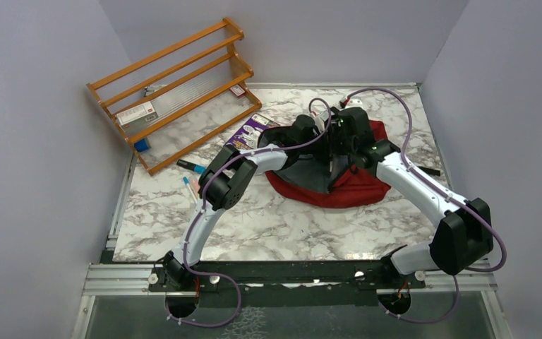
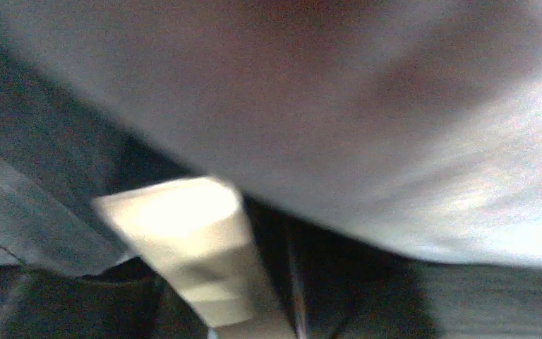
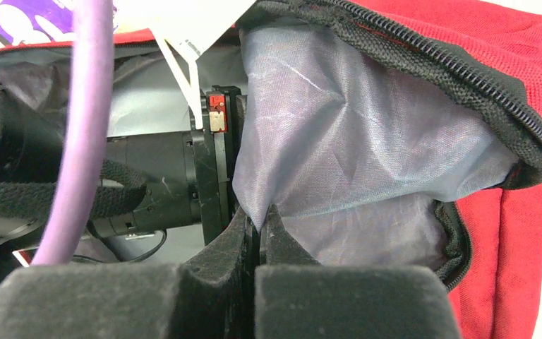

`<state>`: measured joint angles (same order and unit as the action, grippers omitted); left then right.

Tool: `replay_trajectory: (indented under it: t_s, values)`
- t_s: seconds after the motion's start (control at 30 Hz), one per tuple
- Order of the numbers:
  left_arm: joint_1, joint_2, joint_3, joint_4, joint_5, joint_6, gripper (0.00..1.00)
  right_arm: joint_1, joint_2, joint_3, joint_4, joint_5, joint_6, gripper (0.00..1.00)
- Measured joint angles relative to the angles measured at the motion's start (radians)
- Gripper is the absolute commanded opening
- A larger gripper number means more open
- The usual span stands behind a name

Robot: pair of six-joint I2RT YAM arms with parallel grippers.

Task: Pack the student bag
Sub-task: Place the book in the student bag.

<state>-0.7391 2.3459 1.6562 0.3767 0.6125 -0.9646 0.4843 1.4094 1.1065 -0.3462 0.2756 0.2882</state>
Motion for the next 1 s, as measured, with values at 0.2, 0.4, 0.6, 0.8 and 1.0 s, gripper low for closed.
replay_trajectory:
  t_s: [0.2, 0.4, 0.6, 0.8, 1.0]
  values:
    - [0.005, 0.013, 0.0, -0.006, -0.001, 0.014, 0.66, 0.0, -0.02, -0.013, 0.008, 0.006, 0.0, 0.01]
    - [0.007, 0.012, -0.016, -0.012, -0.003, 0.043, 0.76, 0.0, -0.024, -0.022, 0.01, 0.011, 0.001, 0.01]
    - [0.018, -0.011, -0.068, -0.036, -0.007, 0.091, 0.87, 0.001, -0.024, -0.038, 0.01, 0.017, 0.003, 0.01]
    - [0.038, -0.098, -0.101, -0.149, -0.051, 0.183, 0.98, 0.001, -0.032, -0.051, 0.014, 0.024, 0.004, 0.01]
    - [0.071, -0.158, -0.117, -0.235, -0.09, 0.258, 0.98, 0.001, -0.039, -0.062, 0.015, 0.027, 0.005, 0.01]
